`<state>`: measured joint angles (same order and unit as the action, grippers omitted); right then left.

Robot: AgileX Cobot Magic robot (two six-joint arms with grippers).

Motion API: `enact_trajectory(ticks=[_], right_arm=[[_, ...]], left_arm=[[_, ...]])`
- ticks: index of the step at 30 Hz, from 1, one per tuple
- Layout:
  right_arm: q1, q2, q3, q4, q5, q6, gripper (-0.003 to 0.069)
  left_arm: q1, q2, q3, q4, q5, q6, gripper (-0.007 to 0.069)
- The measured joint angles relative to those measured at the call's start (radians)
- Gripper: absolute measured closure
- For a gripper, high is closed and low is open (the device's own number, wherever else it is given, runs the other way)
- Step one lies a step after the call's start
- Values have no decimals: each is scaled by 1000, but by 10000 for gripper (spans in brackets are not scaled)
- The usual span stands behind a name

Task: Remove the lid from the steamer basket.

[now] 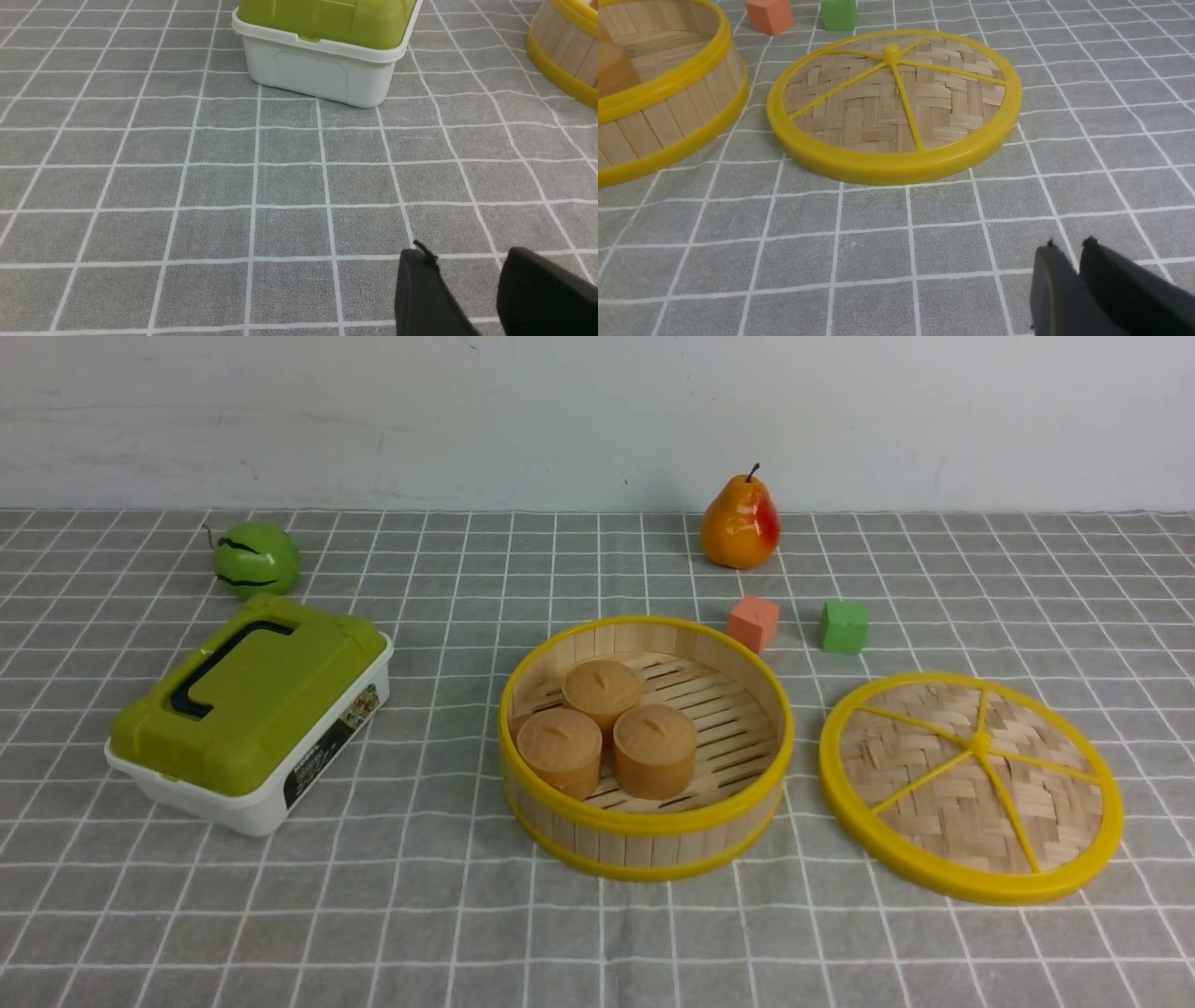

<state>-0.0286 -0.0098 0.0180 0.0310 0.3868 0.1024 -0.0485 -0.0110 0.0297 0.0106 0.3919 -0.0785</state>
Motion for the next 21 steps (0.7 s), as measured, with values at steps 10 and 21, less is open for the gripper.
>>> enact_trajectory(ticks=[10,21], right_arm=[[0,0,0,0,0,-2,582],[0,0,0,0,0,-3,573]], left_arm=[[0,0,0,0,0,0,386],[0,0,0,0,0,0,386]])
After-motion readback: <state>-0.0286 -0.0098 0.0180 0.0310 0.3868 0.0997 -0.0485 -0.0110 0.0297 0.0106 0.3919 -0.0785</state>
